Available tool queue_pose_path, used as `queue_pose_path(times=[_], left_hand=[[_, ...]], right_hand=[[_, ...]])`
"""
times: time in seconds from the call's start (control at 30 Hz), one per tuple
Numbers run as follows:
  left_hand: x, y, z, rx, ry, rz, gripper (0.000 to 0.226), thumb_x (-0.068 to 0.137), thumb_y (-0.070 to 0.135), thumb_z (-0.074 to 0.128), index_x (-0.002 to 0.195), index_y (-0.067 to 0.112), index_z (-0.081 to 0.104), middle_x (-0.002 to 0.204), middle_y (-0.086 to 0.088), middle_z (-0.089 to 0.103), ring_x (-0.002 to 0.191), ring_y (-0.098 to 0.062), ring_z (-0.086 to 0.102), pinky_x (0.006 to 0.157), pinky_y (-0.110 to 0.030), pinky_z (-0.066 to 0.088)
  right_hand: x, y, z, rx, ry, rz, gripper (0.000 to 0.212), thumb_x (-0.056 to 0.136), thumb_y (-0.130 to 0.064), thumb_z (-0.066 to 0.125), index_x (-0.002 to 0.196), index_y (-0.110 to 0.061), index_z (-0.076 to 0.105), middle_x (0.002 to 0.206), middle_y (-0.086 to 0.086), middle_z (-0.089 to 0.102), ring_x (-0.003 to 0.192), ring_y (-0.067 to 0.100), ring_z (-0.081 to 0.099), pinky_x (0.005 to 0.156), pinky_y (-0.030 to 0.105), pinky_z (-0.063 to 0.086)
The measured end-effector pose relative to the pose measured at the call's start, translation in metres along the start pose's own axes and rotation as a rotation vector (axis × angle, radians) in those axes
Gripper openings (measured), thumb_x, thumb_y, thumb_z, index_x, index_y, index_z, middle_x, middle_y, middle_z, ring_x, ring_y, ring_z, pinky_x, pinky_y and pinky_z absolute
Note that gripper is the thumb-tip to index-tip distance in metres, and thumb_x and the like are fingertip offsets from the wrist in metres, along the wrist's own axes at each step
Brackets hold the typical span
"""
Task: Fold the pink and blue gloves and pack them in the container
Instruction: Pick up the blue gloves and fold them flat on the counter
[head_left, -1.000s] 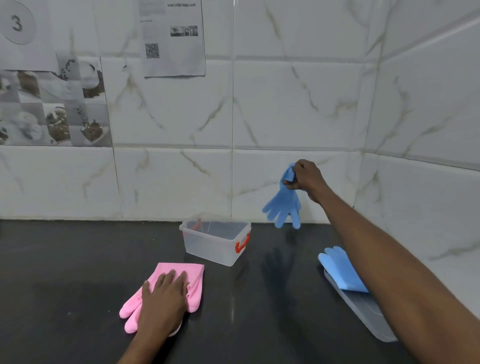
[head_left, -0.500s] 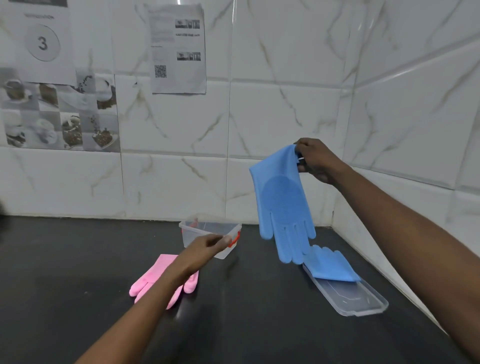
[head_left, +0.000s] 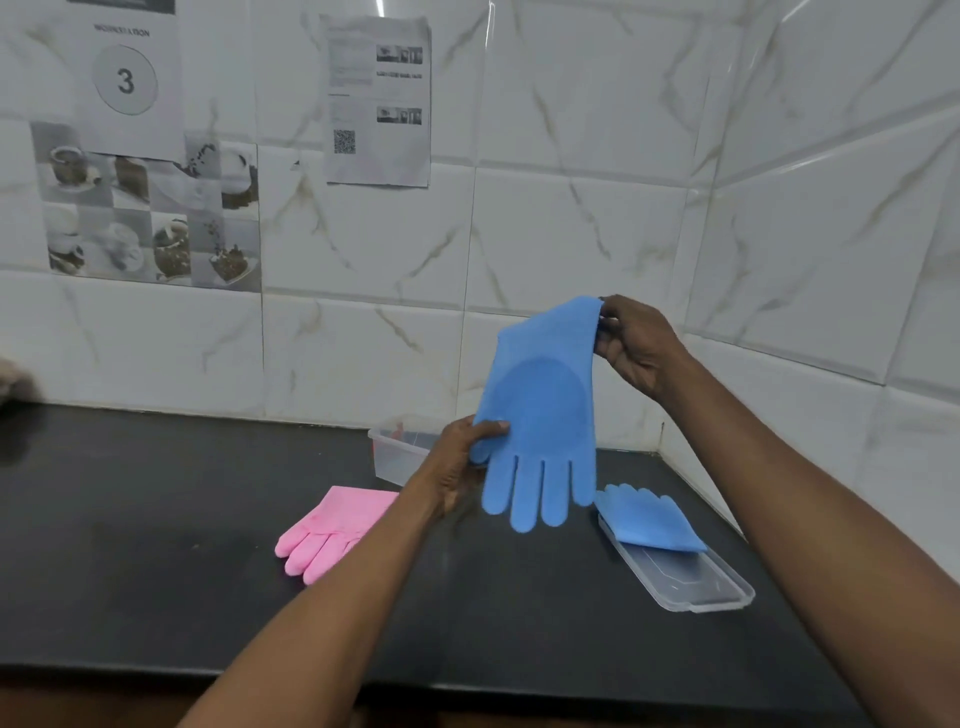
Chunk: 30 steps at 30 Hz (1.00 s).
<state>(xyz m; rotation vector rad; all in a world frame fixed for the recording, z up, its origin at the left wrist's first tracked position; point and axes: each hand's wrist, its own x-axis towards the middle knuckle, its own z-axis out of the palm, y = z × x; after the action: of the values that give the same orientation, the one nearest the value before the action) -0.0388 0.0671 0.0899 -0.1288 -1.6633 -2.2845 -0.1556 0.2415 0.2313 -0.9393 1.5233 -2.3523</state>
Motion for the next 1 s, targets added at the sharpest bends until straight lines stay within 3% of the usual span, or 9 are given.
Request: queue_pose_path(times=[0.1,0.17,0.23,0.37,0.53,0.63,0.73,0.9,1.0], left_hand=[[0.002,0.03,-0.006,0.17,-0.124,0.033,0.055,0.089,0.044,0.062,0.123,0.0,0.064,0.116,-0.018,0.069,0.105,-0.031,0.068,0.084,-0.037,0.056],[0.008,0.049,-0.002,0.333,-0.132,0.022,0.049,0.088,0.053,0.061,0.107,0.009,0.073,0.099,-0.006,0.075,0.088,-0.019,0.072,0.071,-0.027,0.056],[0.016,0.064,0.002,0.454,-0.109,-0.02,0.043,0.082,0.053,0.069,0.103,0.015,0.075,0.097,0.001,0.076,0.082,-0.014,0.071,0.067,-0.023,0.054],[0.032,0.064,0.003,0.451,-0.003,-0.05,0.043,0.075,0.036,0.081,0.113,0.018,0.071,0.108,0.001,0.075,0.1,-0.02,0.071,0.082,-0.034,0.057],[0.043,0.051,0.001,0.411,0.081,0.076,0.022,0.079,0.023,0.078,0.099,0.015,0.075,0.098,-0.003,0.077,0.084,-0.017,0.073,0.063,-0.025,0.057],[0.047,0.049,-0.003,0.485,0.026,0.139,0.014,0.079,0.028,0.074,0.092,0.023,0.076,0.096,0.003,0.077,0.083,-0.013,0.074,0.067,-0.022,0.058],[0.05,0.047,-0.003,0.526,0.001,0.17,0.017,0.078,0.029,0.074,0.093,0.021,0.076,0.095,-0.003,0.077,0.085,-0.02,0.074,0.08,-0.037,0.058],[0.045,0.044,-0.005,0.542,0.017,0.189,0.013,0.08,0.022,0.075,0.09,0.014,0.076,0.094,-0.008,0.077,0.081,-0.018,0.073,0.074,-0.032,0.058],[0.037,0.037,-0.013,0.465,0.076,0.183,0.012,0.083,0.023,0.076,0.088,0.013,0.077,0.09,-0.005,0.078,0.075,-0.014,0.072,0.064,-0.024,0.056]], right_hand=[[-0.01,0.02,-0.007,0.023,-0.056,0.0,0.013,0.085,0.001,0.056,0.085,0.0,0.069,0.095,0.016,0.074,0.089,0.024,0.071,0.08,0.032,0.058],[-0.015,0.033,-0.006,0.001,-0.097,-0.018,0.012,0.085,0.0,0.056,0.083,-0.001,0.068,0.091,0.013,0.071,0.086,0.021,0.068,0.08,0.029,0.057],[-0.017,0.039,-0.004,-0.006,-0.131,-0.032,0.01,0.084,-0.002,0.057,0.081,-0.003,0.066,0.084,0.009,0.067,0.081,0.018,0.065,0.078,0.028,0.056],[-0.017,0.036,-0.004,0.043,-0.122,-0.003,0.012,0.082,0.0,0.055,0.079,-0.005,0.066,0.077,0.008,0.065,0.074,0.016,0.061,0.073,0.027,0.055],[-0.014,0.022,-0.005,-0.003,-0.04,0.173,0.017,0.083,0.009,0.043,0.079,0.0,0.056,0.067,0.008,0.056,0.065,0.02,0.053,0.065,0.032,0.057],[-0.009,0.009,-0.011,0.067,-0.014,0.348,0.011,0.083,-0.008,0.043,0.081,-0.005,0.053,0.076,0.009,0.055,0.068,0.026,0.055,0.073,0.039,0.053],[-0.007,-0.004,-0.006,-0.391,-0.11,0.358,0.043,0.08,-0.045,0.07,0.09,-0.004,0.067,0.089,0.01,0.068,0.082,0.025,0.065,0.079,0.039,0.053],[-0.001,-0.017,0.024,-1.02,-0.17,-0.024,0.009,0.077,-0.013,0.078,0.083,-0.007,0.077,0.079,0.006,0.073,0.077,0.017,0.063,0.067,0.029,0.049],[0.001,-0.021,0.037,-1.247,-0.148,-0.245,0.011,0.086,-0.018,0.065,0.089,-0.012,0.073,0.087,0.004,0.068,0.081,0.017,0.058,0.065,0.027,0.042]])
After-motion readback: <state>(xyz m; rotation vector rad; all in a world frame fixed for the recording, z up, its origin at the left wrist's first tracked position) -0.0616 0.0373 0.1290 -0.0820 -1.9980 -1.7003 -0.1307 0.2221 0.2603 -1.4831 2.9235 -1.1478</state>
